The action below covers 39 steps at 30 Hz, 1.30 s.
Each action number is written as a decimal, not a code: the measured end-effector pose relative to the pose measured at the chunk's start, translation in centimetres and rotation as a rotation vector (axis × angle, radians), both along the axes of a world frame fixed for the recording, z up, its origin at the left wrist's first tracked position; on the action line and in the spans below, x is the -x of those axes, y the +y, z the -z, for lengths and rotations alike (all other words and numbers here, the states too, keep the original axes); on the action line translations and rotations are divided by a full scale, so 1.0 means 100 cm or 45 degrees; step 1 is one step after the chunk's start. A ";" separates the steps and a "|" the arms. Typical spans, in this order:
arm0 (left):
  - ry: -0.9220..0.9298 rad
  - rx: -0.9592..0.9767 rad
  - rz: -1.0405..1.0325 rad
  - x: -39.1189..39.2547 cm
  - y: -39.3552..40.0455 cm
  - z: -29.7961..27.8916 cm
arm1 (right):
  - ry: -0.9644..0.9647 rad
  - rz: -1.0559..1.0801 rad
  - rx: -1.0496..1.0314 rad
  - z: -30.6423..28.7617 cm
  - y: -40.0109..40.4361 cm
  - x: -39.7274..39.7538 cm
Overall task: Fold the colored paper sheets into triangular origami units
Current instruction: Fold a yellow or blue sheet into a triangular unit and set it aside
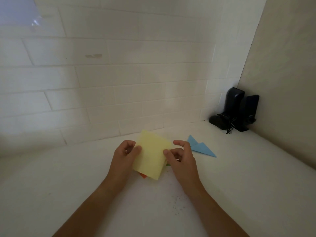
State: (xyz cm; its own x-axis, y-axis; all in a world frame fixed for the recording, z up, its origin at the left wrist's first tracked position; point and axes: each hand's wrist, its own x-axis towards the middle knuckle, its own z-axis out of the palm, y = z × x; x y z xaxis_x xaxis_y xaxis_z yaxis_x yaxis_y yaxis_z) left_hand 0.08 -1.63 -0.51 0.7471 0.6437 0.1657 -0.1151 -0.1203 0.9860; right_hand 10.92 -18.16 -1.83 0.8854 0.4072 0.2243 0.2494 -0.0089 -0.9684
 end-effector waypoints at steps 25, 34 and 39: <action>0.202 -0.173 -0.025 -0.005 -0.005 0.008 | -0.424 -0.048 0.206 0.005 0.002 0.001; 0.200 -0.127 0.020 -0.008 -0.004 0.010 | -0.537 -0.222 0.215 0.006 0.003 0.003; 0.193 -0.055 0.057 -0.007 -0.006 0.008 | -0.530 -0.343 0.250 0.005 0.004 0.003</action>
State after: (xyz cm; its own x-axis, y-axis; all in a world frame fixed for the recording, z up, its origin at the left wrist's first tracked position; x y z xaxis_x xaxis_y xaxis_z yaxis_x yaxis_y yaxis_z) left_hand 0.80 -2.24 -1.32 0.7936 0.6037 0.0758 0.0281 -0.1608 0.9866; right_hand 10.59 -17.79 -2.38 0.5959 0.6777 0.4308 0.6307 -0.0629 -0.7735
